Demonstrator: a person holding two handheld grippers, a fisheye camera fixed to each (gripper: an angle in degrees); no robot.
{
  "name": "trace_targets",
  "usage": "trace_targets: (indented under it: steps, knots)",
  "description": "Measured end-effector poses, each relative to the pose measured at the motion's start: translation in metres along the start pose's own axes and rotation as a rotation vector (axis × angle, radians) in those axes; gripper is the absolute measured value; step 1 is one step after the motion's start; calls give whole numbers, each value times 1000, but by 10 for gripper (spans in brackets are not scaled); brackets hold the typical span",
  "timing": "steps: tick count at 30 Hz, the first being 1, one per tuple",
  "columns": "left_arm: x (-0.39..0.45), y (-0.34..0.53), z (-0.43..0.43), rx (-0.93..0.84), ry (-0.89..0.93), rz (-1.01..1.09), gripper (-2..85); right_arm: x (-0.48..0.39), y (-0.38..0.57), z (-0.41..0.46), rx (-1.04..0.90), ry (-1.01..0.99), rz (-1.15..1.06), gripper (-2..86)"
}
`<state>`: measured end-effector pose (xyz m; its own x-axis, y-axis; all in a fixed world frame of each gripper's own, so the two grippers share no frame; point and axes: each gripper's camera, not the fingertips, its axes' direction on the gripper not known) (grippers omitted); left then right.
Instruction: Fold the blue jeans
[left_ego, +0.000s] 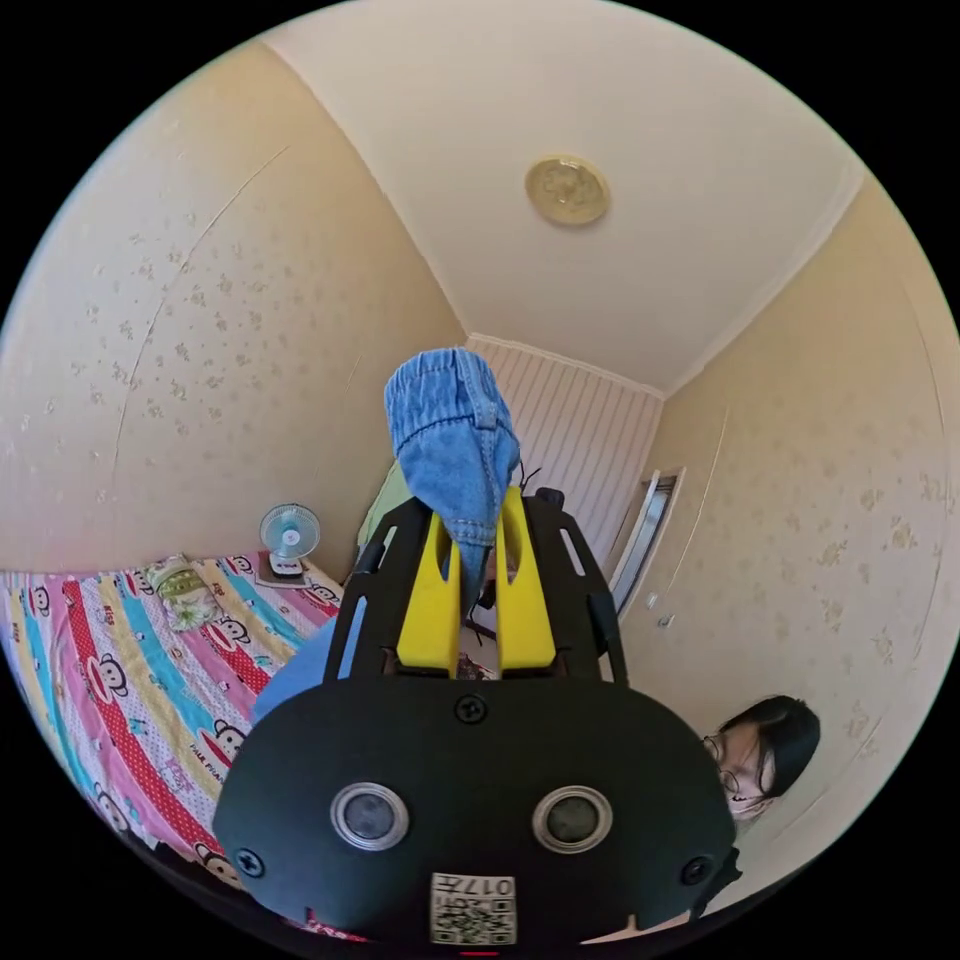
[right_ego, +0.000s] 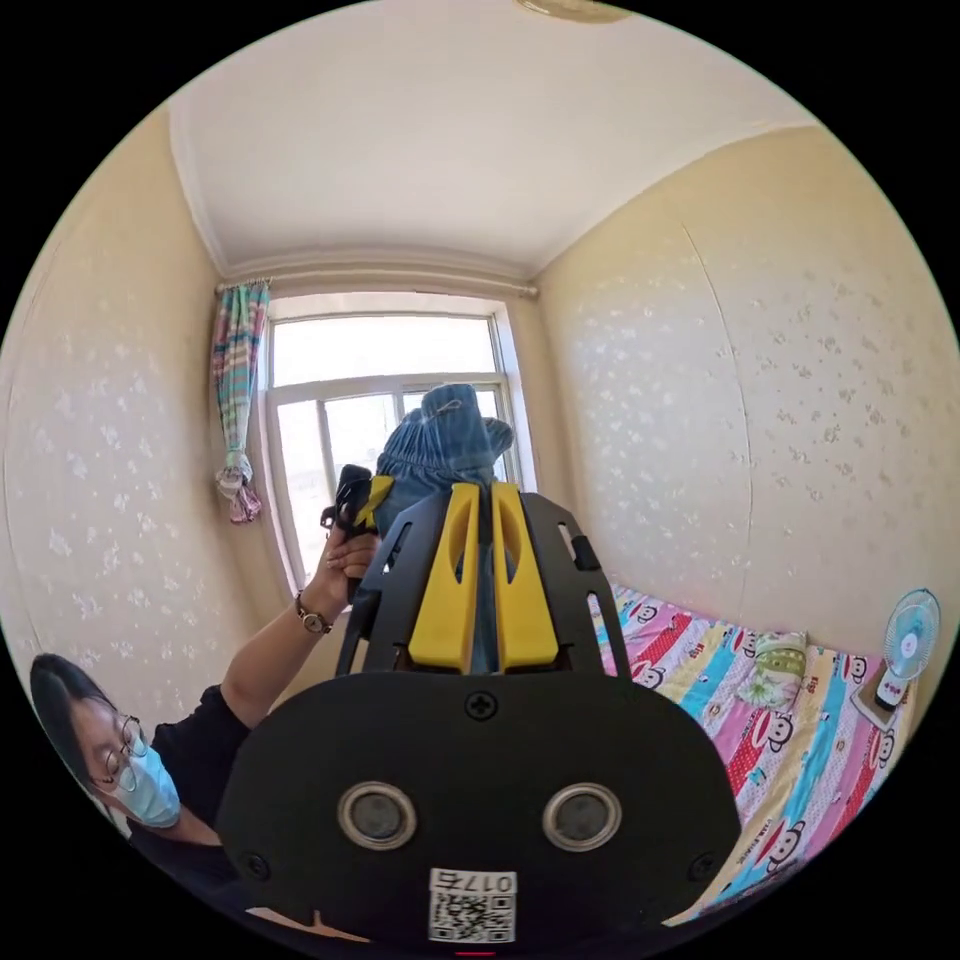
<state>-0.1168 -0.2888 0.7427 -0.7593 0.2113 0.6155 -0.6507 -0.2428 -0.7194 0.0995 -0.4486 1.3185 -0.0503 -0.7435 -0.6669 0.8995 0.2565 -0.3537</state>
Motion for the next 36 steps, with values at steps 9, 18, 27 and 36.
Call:
trace_targets:
  steps: [9, 18, 27, 36]
  knots:
    - [65, 32, 4, -63, 6, 99, 49, -28, 10, -32, 48, -277, -136, 74]
    - [101, 55, 13, -87, -16, 92, 51, -37, 12, -42, -16, -368, -56, 41]
    - [122, 76, 5, -72, 94, 88, 119, -46, -6, -82, 45, -311, -58, 23]
    - [131, 93, 11, -121, 24, 91, 42, -37, -19, -115, 75, -338, -56, 36]
